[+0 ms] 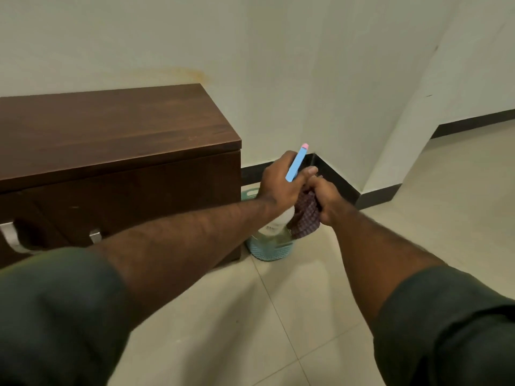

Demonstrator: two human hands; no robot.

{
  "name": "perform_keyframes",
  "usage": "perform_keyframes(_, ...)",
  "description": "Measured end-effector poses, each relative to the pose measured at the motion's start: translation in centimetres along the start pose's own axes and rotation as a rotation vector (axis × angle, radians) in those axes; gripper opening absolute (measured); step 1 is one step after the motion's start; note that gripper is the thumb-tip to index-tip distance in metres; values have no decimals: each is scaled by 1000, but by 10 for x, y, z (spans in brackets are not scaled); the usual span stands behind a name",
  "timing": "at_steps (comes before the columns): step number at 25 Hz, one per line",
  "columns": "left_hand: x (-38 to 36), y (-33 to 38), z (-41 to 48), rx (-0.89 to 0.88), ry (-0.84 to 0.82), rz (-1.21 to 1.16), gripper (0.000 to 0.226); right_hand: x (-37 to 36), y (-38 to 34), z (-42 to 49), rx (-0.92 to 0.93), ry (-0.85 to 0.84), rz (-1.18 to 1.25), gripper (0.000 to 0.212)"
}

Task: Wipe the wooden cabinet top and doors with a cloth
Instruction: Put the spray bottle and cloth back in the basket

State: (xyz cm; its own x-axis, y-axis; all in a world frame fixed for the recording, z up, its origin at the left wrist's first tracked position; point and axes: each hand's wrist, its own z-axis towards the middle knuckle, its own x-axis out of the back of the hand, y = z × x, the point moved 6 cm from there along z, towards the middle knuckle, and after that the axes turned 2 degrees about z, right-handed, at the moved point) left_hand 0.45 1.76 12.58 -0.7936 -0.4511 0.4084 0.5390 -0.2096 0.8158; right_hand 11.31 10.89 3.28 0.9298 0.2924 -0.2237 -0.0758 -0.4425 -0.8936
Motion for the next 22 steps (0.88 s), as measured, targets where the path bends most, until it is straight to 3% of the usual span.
perform_keyframes(3, -3, -22, 26, 39, 153, -9, 32, 1, 8, 5, -17, 63, -256, 17)
perform_keyframes(5, -2, -42, 37, 103, 238, -69, 35, -3, 16, 3, -62, 40, -289, 26)
perform_keyframes(8, -5, -77, 42, 169, 257, -88, 45, -9, 31, 10, -110, -3, -423, 19)
perform_keyframes(13, -12, -131, 26, 366, 255, -66, 46, -6, 60, 35, -129, 13, -1112, 39)
perform_keyframes(16, -22, -147, 14, 416, 200, -42, 50, -3, 59, 42, -17, 149, -1210, 45)
perform_keyframes(18, -28, -149, 10, 408, 175, -19, 51, 0, 60, 44, 32, 209, -1155, 49)
perform_keyframes(22, -33, -158, 6, 459, 162, -12, 55, 1, 68, 42, 37, 142, -1206, 51)
